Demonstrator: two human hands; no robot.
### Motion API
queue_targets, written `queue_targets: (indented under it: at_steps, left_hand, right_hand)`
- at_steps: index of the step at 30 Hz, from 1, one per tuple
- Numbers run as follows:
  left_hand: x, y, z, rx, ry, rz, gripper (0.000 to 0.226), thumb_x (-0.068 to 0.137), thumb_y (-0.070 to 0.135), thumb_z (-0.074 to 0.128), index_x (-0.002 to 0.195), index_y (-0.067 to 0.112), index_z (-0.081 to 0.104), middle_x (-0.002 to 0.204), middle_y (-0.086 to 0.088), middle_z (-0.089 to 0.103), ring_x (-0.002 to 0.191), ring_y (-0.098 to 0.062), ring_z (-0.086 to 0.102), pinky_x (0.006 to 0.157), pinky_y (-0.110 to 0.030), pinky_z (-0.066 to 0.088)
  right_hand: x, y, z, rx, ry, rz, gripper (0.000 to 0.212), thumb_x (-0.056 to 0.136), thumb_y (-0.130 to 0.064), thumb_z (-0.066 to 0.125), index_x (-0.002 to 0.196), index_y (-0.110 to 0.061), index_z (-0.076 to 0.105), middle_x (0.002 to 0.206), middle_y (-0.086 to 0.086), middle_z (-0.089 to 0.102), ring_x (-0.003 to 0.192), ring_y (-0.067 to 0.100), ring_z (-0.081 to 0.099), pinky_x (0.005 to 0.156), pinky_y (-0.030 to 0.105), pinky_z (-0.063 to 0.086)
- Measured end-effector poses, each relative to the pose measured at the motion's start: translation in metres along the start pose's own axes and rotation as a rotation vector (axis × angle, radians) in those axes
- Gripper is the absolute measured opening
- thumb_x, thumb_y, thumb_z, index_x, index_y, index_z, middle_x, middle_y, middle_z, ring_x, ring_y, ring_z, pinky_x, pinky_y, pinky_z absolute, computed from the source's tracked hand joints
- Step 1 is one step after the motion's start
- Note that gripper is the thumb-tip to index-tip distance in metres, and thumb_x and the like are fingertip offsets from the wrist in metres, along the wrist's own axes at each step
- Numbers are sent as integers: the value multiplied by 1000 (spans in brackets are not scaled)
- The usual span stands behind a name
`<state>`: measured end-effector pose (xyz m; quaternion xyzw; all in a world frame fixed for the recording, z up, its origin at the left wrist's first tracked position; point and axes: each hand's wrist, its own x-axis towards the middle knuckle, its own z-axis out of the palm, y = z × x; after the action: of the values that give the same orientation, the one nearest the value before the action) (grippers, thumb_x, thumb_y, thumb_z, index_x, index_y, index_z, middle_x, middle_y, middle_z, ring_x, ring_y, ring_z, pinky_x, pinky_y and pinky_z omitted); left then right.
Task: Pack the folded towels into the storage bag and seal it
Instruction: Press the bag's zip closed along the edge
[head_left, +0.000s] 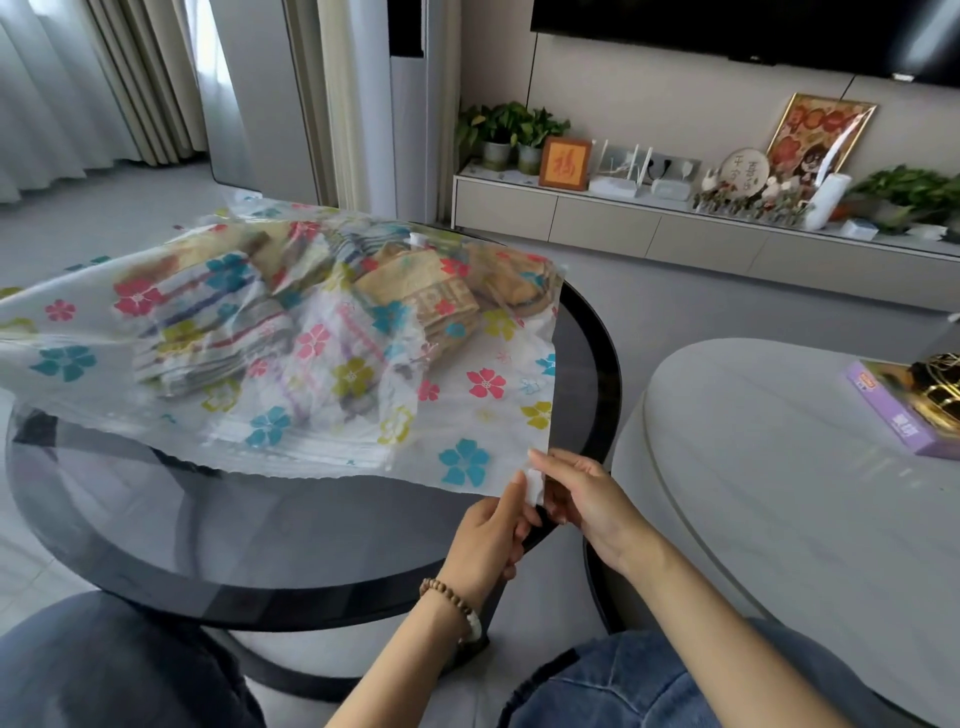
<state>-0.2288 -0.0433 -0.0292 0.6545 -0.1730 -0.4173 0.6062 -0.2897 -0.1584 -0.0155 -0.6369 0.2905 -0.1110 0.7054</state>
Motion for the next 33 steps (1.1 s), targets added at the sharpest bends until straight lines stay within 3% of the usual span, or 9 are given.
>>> queue_targets:
  at_steps: [3, 7, 10, 12, 13, 17, 23, 26, 33]
  left_hand:
    - [3, 3, 2, 38, -45, 111, 37, 94, 44, 41, 68, 21, 53, 38, 15, 44, 34, 0, 40, 38, -7, 29]
    - [8, 0, 4, -12, -16, 97, 47, 96, 35, 45, 113, -9, 51, 38, 16, 51, 35, 1, 48, 40, -2, 36]
    - [6, 2, 9, -106, 15, 127, 44, 95, 30, 47, 118, -7, 49, 51, -11, 56, 47, -23, 51, 51, -25, 55]
    - [7, 2, 13, -154, 41, 144, 29, 95, 29, 47, 109, 5, 57, 48, -8, 50, 44, -23, 47, 68, -33, 49]
    - [7, 1, 15, -164, 51, 147, 21, 95, 28, 47, 97, 11, 60, 39, 0, 45, 36, -15, 43, 49, -2, 36]
    - [11, 0, 16, -169, 57, 115, 40, 95, 27, 48, 56, 18, 48, 35, 14, 35, 33, 0, 30, 36, -9, 27]
    - [14, 0, 14, -175, 78, 172, 52, 95, 25, 48, 44, 16, 39, 34, 14, 33, 31, 0, 29, 35, -9, 27]
    - [13, -2, 18, -79, 125, 263, 56, 96, 24, 47, 48, -2, 39, 32, 13, 41, 33, 2, 39, 40, -5, 29]
    - [8, -6, 19, -85, 61, 286, 47, 96, 34, 46, 56, 19, 66, 50, 14, 61, 51, 4, 55, 51, -8, 40]
  right_hand:
    - [-2, 0, 2, -68, 16, -30, 19, 94, -30, 54, 100, -20, 69, 91, 7, 73, 73, 13, 61, 61, 18, 46]
    - [-3, 0, 4, -104, -20, -24, 24, 98, -31, 46, 95, -30, 69, 86, -13, 76, 79, -2, 69, 66, 11, 51]
    - [-5, 5, 7, -63, -7, -57, 23, 99, -28, 44, 100, -31, 66, 93, -20, 75, 93, -2, 69, 70, 10, 52]
    - [-4, 8, 7, -27, 6, -71, 22, 99, -28, 44, 102, -29, 66, 95, -18, 75, 96, 1, 69, 72, 12, 53]
    - [-4, 9, 7, -7, 16, -70, 22, 99, -28, 44, 102, -28, 66, 96, -16, 75, 95, 2, 69, 71, 12, 53]
    - [-2, 10, 3, 58, 38, -63, 23, 98, -28, 47, 100, -23, 70, 95, -9, 76, 88, 4, 71, 67, 12, 52]
    - [-2, 11, 6, 33, 69, -66, 22, 97, -28, 49, 95, -20, 69, 78, -12, 75, 70, -2, 69, 57, 10, 49]
    - [-5, 8, 8, -5, 124, -113, 24, 97, -27, 49, 92, -19, 70, 91, -3, 76, 88, 9, 72, 71, 19, 57]
    - [-14, 10, 21, -25, 195, -191, 25, 99, -23, 42, 93, -19, 65, 93, -1, 72, 91, 11, 69, 81, 29, 59]
